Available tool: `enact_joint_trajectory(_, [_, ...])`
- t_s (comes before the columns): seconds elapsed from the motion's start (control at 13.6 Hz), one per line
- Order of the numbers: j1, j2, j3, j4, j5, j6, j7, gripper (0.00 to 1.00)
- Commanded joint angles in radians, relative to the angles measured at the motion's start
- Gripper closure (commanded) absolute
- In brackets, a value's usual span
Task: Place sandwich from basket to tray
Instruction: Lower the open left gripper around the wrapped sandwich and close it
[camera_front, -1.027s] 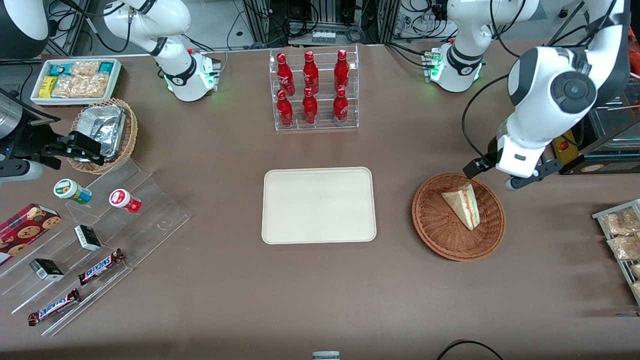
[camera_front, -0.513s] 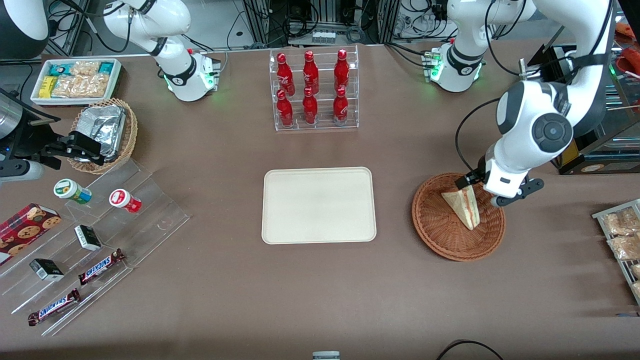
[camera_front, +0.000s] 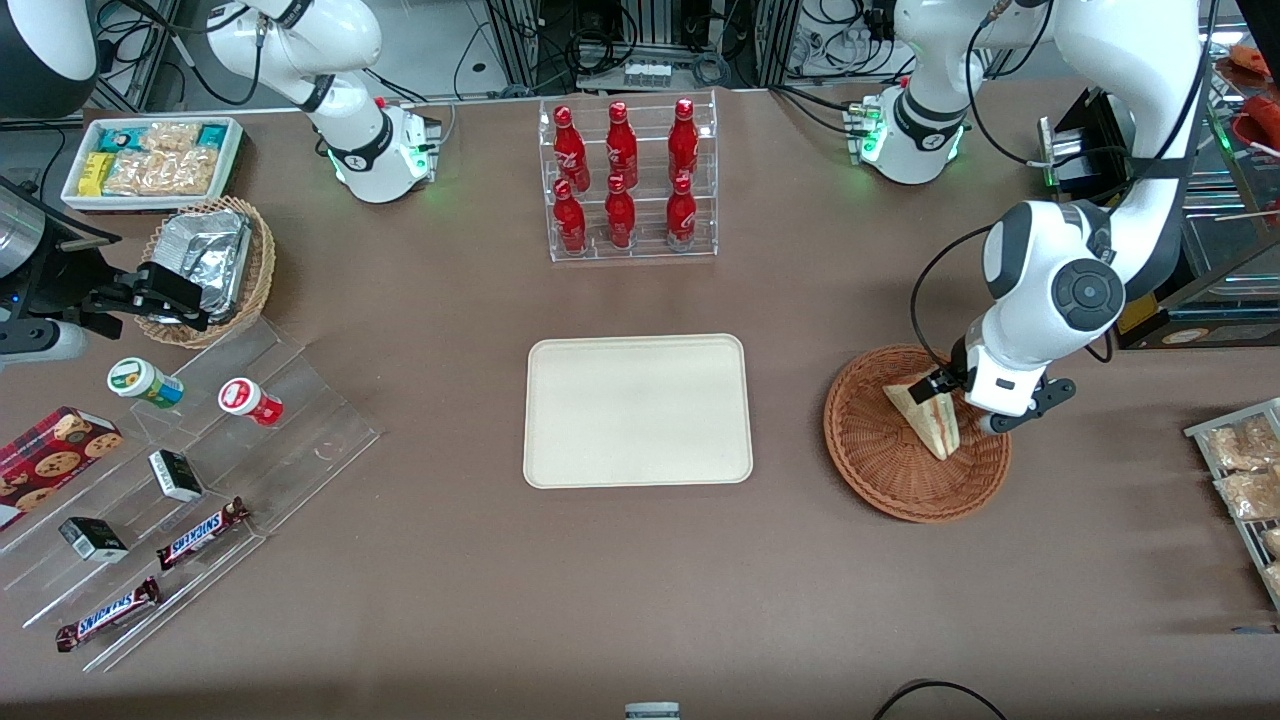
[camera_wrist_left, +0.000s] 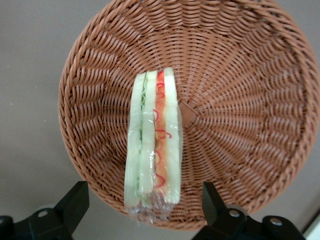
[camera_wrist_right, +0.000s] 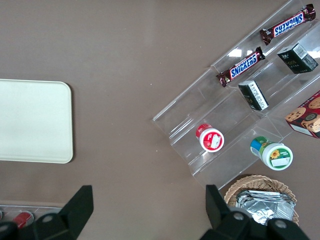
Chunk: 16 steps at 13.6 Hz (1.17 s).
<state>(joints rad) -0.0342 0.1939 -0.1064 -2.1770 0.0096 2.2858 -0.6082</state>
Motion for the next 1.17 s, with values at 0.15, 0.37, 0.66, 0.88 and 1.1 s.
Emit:
enact_joint_trajectory(0.15, [0.002,0.009,0.004,-0.039,-0.011,0.065,-0.013,0.00])
enact_joint_trajectory(0.37, [0.002,0.012,0.004,-0.090,-0.013,0.150,-0.019,0.00])
enact_joint_trajectory(0.66, [0.000,0.032,0.004,-0.098,-0.016,0.196,-0.030,0.09])
enact_joint_trajectory(0.88, [0.000,0.030,0.004,-0.107,-0.014,0.212,-0.062,0.75])
enact_joint_trajectory(1.1, [-0.001,0.027,0.004,-0.109,-0.014,0.210,-0.073,1.00])
